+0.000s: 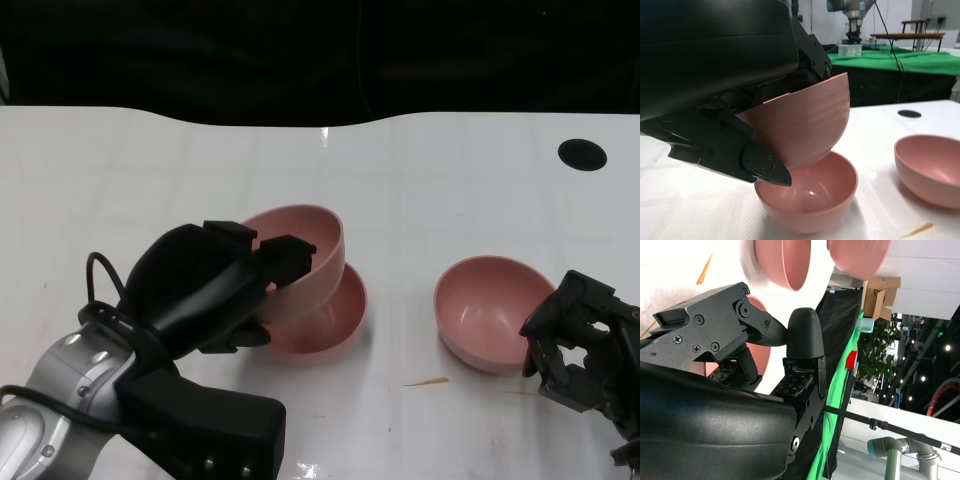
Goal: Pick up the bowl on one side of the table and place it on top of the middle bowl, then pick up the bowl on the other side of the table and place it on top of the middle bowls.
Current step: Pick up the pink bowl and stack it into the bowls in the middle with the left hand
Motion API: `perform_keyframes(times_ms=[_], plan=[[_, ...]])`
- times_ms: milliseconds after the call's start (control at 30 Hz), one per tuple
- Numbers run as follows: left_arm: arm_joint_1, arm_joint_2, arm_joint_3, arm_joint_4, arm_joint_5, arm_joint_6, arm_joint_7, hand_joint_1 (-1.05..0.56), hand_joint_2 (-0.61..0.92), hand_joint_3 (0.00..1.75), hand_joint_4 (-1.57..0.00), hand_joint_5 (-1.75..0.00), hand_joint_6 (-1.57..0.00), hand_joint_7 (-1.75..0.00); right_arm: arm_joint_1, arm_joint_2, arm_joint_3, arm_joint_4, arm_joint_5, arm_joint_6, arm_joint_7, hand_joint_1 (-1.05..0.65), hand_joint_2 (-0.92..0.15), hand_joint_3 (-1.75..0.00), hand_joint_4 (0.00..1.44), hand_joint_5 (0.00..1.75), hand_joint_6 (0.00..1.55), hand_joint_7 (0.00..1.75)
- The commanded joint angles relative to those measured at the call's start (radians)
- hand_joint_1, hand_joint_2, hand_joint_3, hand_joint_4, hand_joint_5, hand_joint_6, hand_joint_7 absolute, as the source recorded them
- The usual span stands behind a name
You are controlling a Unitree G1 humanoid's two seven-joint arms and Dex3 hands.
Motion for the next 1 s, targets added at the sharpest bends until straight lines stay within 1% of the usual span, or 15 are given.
perform_keyframes(times_ms=[33, 167, 400, 567, 767, 800, 833, 1000], plan=[[-0.015, -0.001, -0.007, 0.017, 0.010, -0.013, 0.011, -0.06, 0.92, 0.09, -0.68, -1.75, -0.52, -1.73, 0.005, -0.004, -0.002, -0.012, 0.004, 0.004, -0.004, -0.11, -0.67, -0.97, 0.82, 1.70, 0.75, 1.38], [-0.018, -0.008, -0.019, 0.031, 0.034, -0.017, 0.020, -0.07, 0.91, 0.09, -0.71, -1.75, -0.57, -1.70, 0.006, -0.003, 0.001, -0.013, -0.007, -0.006, -0.011, -0.11, -0.67, -0.97, 0.81, 1.71, 0.75, 1.37], [-0.016, -0.024, -0.024, 0.060, 0.017, -0.029, 0.002, -0.05, 0.92, 0.11, -0.72, -1.75, -0.57, -1.69, 0.013, 0.000, 0.004, -0.028, -0.015, 0.010, -0.018, -0.11, -0.67, -0.97, 0.81, 1.71, 0.75, 1.37], [-0.024, -0.031, -0.032, 0.077, 0.020, -0.024, -0.008, -0.07, 0.92, 0.13, -0.69, -1.75, -0.58, -1.63, 0.014, 0.003, 0.005, -0.031, -0.012, 0.015, -0.017, -0.10, -0.69, -0.95, 0.82, 1.70, 0.76, 1.37], [-0.039, -0.034, -0.042, 0.104, 0.027, -0.025, -0.004, -0.07, 0.92, 0.13, -0.68, -1.75, -0.55, -1.68, 0.007, 0.001, 0.004, -0.013, -0.007, -0.005, -0.005, -0.11, -0.68, -0.96, 0.82, 1.70, 0.75, 1.37], [-0.044, -0.033, -0.045, 0.109, 0.031, -0.025, -0.005, -0.07, 0.92, 0.14, -0.68, -1.75, -0.58, -1.59, 0.008, 0.001, 0.004, -0.014, -0.006, -0.002, -0.004, -0.11, -0.68, -0.95, 0.82, 1.69, 0.75, 1.36], [-0.048, -0.033, -0.048, 0.113, 0.035, -0.023, -0.007, -0.07, 0.92, 0.14, -0.67, -1.75, -0.60, -1.55, 0.009, 0.001, 0.004, -0.016, -0.009, 0.001, -0.006, -0.12, -0.68, -0.95, 0.82, 1.69, 0.76, 1.36], [-0.068, -0.035, -0.062, 0.138, 0.052, -0.021, 0.003, -0.11, 0.92, 0.14, -0.66, -1.75, -0.68, -1.37, 0.014, 0.000, 0.005, -0.025, -0.021, 0.006, -0.018, -0.11, -0.69, -0.95, 0.82, 1.68, 0.76, 1.35]])
